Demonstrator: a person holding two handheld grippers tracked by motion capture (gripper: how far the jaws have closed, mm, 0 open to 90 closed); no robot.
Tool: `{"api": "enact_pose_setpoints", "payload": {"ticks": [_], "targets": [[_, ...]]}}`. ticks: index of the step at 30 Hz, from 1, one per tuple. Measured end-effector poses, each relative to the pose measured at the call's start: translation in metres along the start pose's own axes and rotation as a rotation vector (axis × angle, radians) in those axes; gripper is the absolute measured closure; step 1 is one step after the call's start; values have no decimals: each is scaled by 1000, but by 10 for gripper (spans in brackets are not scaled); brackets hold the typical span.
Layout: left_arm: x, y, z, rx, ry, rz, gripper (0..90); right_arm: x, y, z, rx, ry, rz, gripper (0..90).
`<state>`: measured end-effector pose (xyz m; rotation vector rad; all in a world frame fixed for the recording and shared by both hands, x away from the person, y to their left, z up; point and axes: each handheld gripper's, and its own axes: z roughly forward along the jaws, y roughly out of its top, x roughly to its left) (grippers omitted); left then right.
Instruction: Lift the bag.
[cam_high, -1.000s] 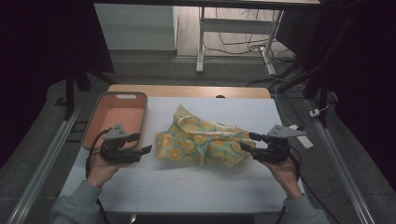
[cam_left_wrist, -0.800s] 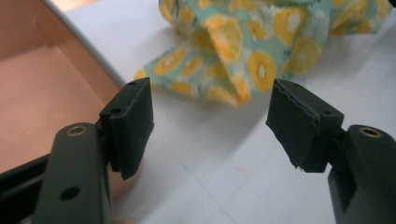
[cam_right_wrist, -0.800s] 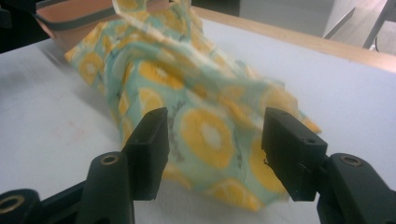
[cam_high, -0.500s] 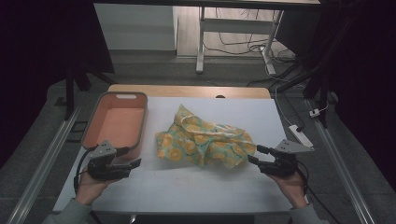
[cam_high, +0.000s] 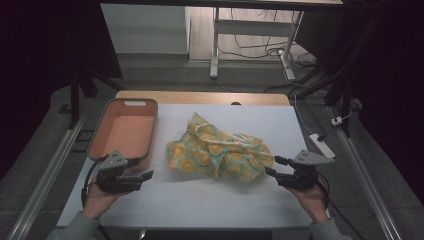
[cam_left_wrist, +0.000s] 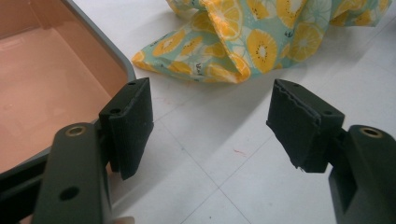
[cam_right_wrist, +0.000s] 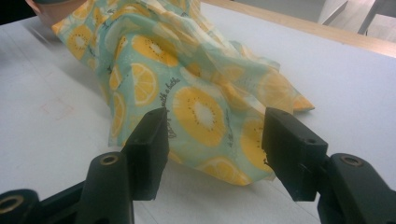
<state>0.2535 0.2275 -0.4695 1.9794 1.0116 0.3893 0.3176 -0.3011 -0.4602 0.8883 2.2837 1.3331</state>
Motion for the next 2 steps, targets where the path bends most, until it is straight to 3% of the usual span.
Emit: {"api": "enact_pose_setpoints", "payload": {"ticks": [2], "targets": [[0,0,0,-1,1,0,308,0,-1,1,4,-2,1,413]]}}
